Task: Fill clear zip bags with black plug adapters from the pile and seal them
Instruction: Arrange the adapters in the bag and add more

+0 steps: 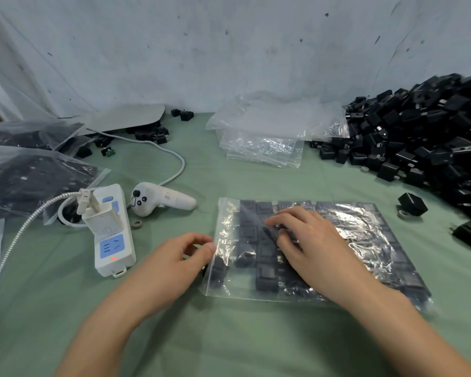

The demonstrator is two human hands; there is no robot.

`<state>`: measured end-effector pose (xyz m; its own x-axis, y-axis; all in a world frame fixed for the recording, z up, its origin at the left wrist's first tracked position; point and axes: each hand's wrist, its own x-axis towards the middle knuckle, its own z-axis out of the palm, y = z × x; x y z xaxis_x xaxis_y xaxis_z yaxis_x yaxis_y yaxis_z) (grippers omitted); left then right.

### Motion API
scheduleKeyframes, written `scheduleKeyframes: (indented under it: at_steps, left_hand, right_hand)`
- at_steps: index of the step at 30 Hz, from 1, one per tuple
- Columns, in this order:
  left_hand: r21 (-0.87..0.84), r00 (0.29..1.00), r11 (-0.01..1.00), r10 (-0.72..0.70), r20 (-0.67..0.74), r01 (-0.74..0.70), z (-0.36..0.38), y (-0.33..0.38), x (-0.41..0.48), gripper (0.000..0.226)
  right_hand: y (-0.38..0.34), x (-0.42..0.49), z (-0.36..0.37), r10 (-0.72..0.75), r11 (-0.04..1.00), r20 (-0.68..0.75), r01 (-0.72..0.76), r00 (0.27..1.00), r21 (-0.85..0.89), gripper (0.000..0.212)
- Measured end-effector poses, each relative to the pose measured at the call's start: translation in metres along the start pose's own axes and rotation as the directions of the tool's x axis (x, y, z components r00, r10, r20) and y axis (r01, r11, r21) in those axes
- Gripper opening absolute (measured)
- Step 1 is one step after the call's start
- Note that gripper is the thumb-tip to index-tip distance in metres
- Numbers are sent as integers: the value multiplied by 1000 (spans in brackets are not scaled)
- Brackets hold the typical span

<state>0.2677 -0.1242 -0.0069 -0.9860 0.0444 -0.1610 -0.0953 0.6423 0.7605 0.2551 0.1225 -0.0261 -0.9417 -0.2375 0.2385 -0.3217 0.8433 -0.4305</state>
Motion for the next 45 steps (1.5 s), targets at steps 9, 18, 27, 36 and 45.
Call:
scheduleKeyframes:
  at_steps: [9,18,27,36,45]
  left_hand:
    - [171,998,984,42,43,-48,9,9,-4,32]
    - [84,996,995,39,80,-46,7,12,-6,20]
    - [-109,998,994,-6,65,13,12,14,-4,7]
    - [-255,992,963,-55,117,83,15,16,-3,11]
    - [-238,991,967,-69,113,94,19,18,-3,12]
  right_hand:
    - [0,0,-1,8,1000,23,-8,1000,-25,34]
    - [-1,-1,-2,8,999,48,-5,999,-48,36]
    - [-1,0,-1,11,999,55,-8,998,-54,35]
    - [0,0,0,-2,998,67,7,998,-68,44]
    - [0,0,0,-9,997,67,14,998,-82,39]
